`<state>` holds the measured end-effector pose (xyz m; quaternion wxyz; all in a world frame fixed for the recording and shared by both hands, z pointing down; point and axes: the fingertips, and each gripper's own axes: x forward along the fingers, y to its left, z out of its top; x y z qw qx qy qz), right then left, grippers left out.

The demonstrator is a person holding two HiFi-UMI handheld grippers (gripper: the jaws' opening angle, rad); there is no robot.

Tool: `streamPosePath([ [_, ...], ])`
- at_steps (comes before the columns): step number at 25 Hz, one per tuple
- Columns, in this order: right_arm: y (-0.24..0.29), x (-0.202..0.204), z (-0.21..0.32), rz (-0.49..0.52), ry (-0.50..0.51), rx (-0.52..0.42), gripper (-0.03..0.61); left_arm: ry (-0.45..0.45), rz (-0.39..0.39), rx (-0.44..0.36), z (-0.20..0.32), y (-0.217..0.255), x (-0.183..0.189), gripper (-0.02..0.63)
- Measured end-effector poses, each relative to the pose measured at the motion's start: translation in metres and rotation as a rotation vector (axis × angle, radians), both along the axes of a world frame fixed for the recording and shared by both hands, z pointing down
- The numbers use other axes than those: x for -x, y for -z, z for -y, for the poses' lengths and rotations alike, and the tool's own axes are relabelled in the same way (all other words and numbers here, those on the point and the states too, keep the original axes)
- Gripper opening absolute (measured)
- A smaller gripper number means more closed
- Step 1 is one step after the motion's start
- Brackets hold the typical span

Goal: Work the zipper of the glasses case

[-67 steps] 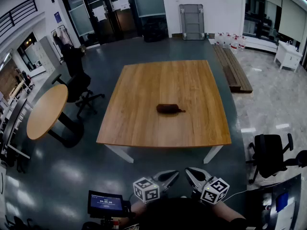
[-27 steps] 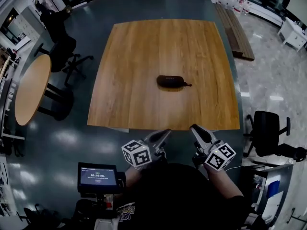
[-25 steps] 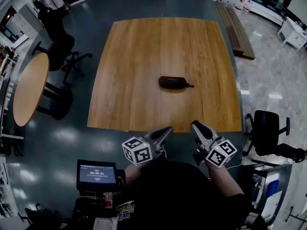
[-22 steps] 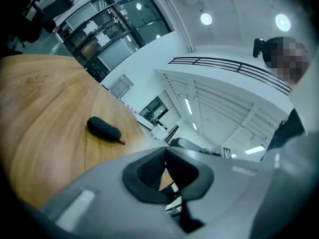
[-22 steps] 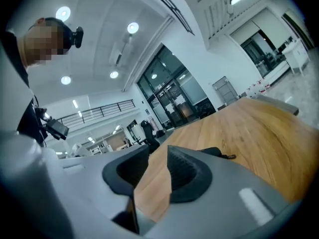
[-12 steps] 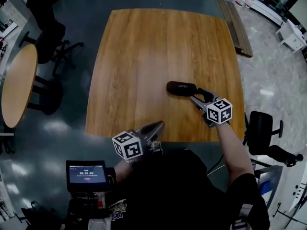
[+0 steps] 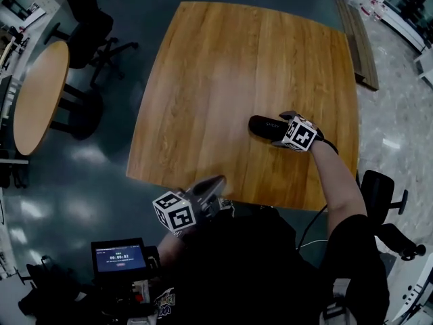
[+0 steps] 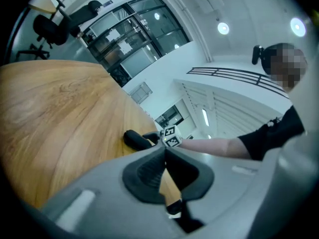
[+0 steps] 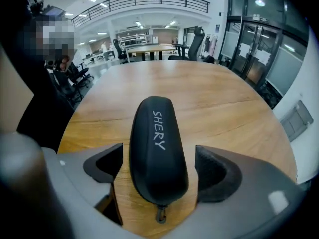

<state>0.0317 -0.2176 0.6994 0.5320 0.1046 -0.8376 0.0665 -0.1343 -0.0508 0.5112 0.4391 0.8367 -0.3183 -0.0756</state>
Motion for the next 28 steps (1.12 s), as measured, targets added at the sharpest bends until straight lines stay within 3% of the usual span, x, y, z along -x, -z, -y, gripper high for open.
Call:
streamPosePath([
  [2, -0.011, 0.000, 0.004, -0.015, 0.024, 0.025, 0.433, 0.056, 0.011, 0.021, -0.003, -0.004, 0.007, 0.002],
  [4, -0.011, 0.007, 0.004, 0.002, 0.038, 0.043, 0.362, 0.099, 0.015, 0.041, -0.004, -0.007, 0.013, 0.002],
  [6, -0.004, 0.017, 0.005, 0.030, 0.072, 0.010, 0.351, 0.121, 0.014, 0.047, 0.000, -0.007, 0.017, 0.002],
  [9, 0.022, 0.028, 0.008, 0.061, 0.159, -0.119, 0.342, 0.101, 0.023, 0.020, 0.009, 0.001, 0.018, 0.002],
  [12, 0.071, 0.040, -0.005, 0.088, 0.304, -0.303, 0.339, 0.039, 0.091, -0.038, 0.028, 0.011, 0.017, 0.003],
  [13, 0.090, 0.043, -0.013, 0.083, 0.377, -0.381, 0.339, 0.003, 0.125, -0.063, 0.037, 0.015, 0.016, 0.016],
  [15, 0.125, 0.044, -0.030, 0.044, 0.540, -0.539, 0.337, -0.108, 0.184, -0.107, 0.055, 0.024, 0.006, 0.148],
  [17, 0.156, 0.043, -0.049, -0.011, 0.695, -0.682, 0.336, -0.257, 0.243, -0.134, 0.068, 0.032, -0.014, 0.200],
  [19, 0.182, 0.043, -0.066, -0.061, 0.815, -0.788, 0.336, -0.430, 0.316, -0.153, 0.074, 0.035, -0.043, 0.316],
  [21, 0.203, 0.048, -0.083, -0.095, 0.893, -0.854, 0.336, -0.598, 0.350, -0.172, 0.072, 0.041, -0.077, 0.369],
  [26, 0.228, 0.063, -0.121, -0.101, 0.963, -0.908, 0.336, -0.905, 0.338, -0.131, 0.042, 0.043, -0.144, 0.385],
  [28, 0.226, 0.061, -0.131, -0.108, 0.965, -0.878, 0.337, -0.960, 0.343, -0.125, 0.030, 0.041, -0.154, 0.336],
])
